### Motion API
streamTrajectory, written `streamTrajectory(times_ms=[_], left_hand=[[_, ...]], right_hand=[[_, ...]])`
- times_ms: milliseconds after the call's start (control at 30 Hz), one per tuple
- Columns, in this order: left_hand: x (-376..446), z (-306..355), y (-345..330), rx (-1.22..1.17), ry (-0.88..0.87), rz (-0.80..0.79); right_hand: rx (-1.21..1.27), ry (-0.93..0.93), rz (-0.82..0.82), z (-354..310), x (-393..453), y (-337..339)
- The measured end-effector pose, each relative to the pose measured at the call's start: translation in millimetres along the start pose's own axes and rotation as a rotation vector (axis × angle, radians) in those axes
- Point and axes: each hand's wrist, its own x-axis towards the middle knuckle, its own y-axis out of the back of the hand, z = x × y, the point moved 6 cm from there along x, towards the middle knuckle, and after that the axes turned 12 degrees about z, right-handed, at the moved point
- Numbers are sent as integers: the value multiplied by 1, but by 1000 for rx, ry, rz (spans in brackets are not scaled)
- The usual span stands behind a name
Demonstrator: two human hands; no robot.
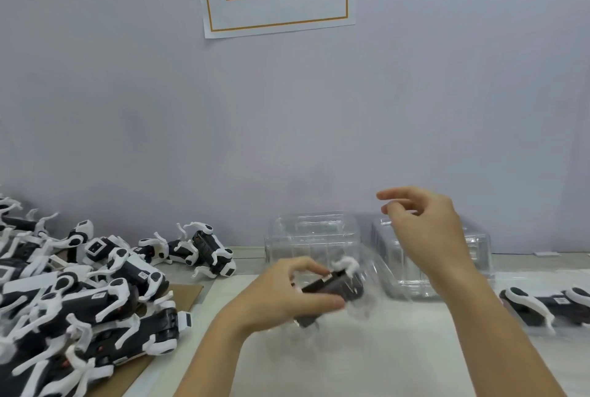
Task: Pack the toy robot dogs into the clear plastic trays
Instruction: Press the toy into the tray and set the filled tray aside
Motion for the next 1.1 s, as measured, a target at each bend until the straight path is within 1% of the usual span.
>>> streamTrajectory(times_ms=[100,133,167,200,233,267,300,333,367,400,433,467,500,567,633,667,700,800,900,967,1100], left_hand=[[1,-4,-26,387,-85,-115],[1,-4,-34,441,-111,-150],[0,-4,-40,453,-124,-171],[0,-3,-41,414,-119,-165],[2,-2,-40,321,-109,-137],[5,1,-36,180,-119,-94],[8,6,-27,28,-153,4],[11,7,-12,-103,-160,174],[15,2,6,-204,-110,391],[15,-8,24,-279,-20,608],[12,-21,38,-358,79,778],[9,-32,49,-439,163,899],[5,-41,58,-496,231,982],[1,-55,70,-575,307,1076],[0,-61,78,-603,334,1103],[0,-62,78,-606,340,1095],[2,-62,77,-610,343,1079],[5,-57,69,-600,345,1034],[6,-55,64,-580,356,1014],[7,-56,62,-587,363,992],[9,-58,61,-589,367,972]], right_hand=[[-43,19,-128,-1,-10,-18],[-64,28,-181,-1,-14,-25],[-89,37,-235,0,-19,-32],[-120,46,-283,1,-23,-38],[-155,52,-323,3,-27,-42],[-189,56,-356,5,-29,-47],[-215,56,-383,7,-32,-50],[-231,55,-405,8,-34,-53],[-236,52,-422,9,-37,-56],[-239,49,-443,8,-41,-59],[-245,50,-474,7,-47,-64],[-253,58,-520,5,-55,-72],[-257,74,-584,3,-66,-82],[-258,105,-759,-1,-98,-107],[-327,140,-943,1,-134,-128],[-390,165,-987,3,-146,-133],[-451,184,-985,5,-151,-136],[-563,159,-900,8,-138,-125],[-764,153,-891,19,-113,-105],[-853,95,-868,27,-93,-88],[-923,-82,-744,50,-53,-54]])
